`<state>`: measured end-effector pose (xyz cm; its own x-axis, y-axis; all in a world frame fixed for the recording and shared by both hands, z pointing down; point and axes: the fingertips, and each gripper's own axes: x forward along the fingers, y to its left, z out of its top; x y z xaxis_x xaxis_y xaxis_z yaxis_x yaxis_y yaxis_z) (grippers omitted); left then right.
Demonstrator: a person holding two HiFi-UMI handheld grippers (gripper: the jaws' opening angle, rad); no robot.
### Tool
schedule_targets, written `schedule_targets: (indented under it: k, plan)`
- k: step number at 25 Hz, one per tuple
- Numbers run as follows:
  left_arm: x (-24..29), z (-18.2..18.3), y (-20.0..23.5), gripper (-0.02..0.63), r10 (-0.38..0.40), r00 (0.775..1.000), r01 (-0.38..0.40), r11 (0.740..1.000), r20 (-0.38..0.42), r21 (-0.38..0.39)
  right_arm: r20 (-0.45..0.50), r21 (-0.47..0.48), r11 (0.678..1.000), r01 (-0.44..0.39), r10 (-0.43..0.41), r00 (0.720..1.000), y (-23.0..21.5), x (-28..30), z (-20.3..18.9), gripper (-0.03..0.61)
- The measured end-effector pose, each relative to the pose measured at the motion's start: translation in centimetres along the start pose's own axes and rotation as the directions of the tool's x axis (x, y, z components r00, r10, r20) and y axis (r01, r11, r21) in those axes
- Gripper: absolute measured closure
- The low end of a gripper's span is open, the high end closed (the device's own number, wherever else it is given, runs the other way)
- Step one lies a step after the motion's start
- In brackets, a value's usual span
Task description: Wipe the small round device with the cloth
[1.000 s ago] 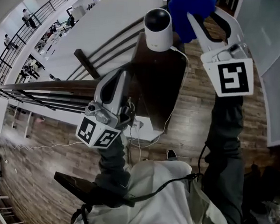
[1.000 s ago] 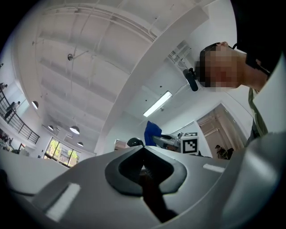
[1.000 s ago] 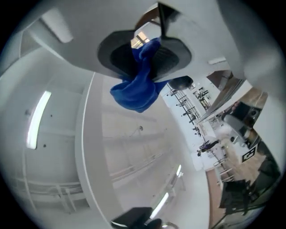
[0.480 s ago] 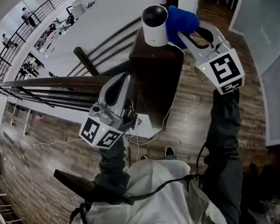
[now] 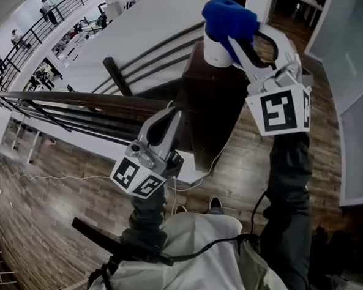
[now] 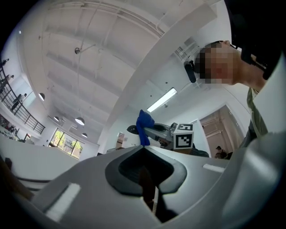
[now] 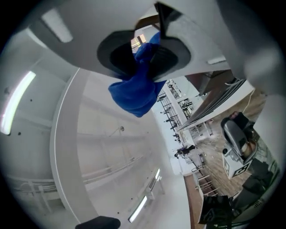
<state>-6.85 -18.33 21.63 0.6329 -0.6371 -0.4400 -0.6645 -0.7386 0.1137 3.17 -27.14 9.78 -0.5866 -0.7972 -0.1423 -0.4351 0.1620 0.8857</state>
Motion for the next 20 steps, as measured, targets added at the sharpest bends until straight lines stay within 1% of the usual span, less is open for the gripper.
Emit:
schedule_targets:
  k: [3,5,7,8,10,12,13,15,17,18,20]
  plan:
    - [0.5,-0.2,-0.3,0.609,0.01,1.0,-0.01,1.0,0.001,-0.015,-0.027,-0.013,0.998,-0.062,0.061,0.998,2.0,-1.3,-0.3,0.492]
    - [-0.1,-1.3,-1.6,0.609,0.0,1.0,0.0,1.0,0.0,-0.023,-0.072,-0.055,0.991,-0.122,0.118,0.99,5.1,-3.1,-1.1,0.492]
    - [-1.2,-2.9,-3.0,0.609,-0.02,1.0,0.02,1.0,-0.009,-0.021,-0.111,-0.078,0.98,-0.183,0.174,0.979,8.7,-5.1,-2.1,0.492]
    - [-1.5,-3.6,-3.4,0.609,-0.027,1.0,0.027,0.999,-0.013,-0.019,-0.122,-0.078,0.976,-0.203,0.193,0.974,10.0,-5.8,-2.5,0.492]
    - [-1.8,-4.1,-3.6,0.609,-0.035,0.999,0.034,0.999,-0.016,-0.02,-0.132,-0.069,0.973,-0.22,0.21,0.969,10.9,-6.5,-2.7,0.492]
    - [-1.9,-4.2,-3.4,0.609,-0.034,0.999,0.034,0.999,-0.014,-0.023,-0.124,-0.061,0.978,-0.198,0.19,0.974,9.9,-6.5,-2.4,0.491]
    - [-1.9,-4.1,-3.2,0.609,-0.032,0.999,0.032,0.999,-0.013,-0.025,-0.112,-0.059,0.984,-0.167,0.159,0.981,8.7,-6.3,-2.1,0.491]
    - [-2.1,-3.9,-2.5,0.609,-0.025,1.0,0.024,0.999,-0.01,-0.031,-0.076,-0.055,0.996,-0.073,0.069,0.995,5.5,-5.3,-1.4,0.491]
    - [-2.0,-3.6,-1.5,0.609,-0.019,1.0,0.018,0.999,-0.011,-0.039,-0.08,-0.036,0.999,0.003,-0.006,0.997,2.0,-3.2,-1.0,0.491]
    - [-2.0,-3.5,-1.1,0.609,-0.018,1.0,0.017,0.999,-0.012,-0.043,-0.099,-0.03,0.999,0.018,-0.021,0.995,0.5,-1.8,-0.8,0.491]
    - [-2.0,-3.9,-1.0,0.609,-0.021,1.0,0.02,0.999,-0.014,-0.049,-0.13,-0.031,0.999,0.012,-0.016,0.991,-1.1,0.4,-0.4,0.491]
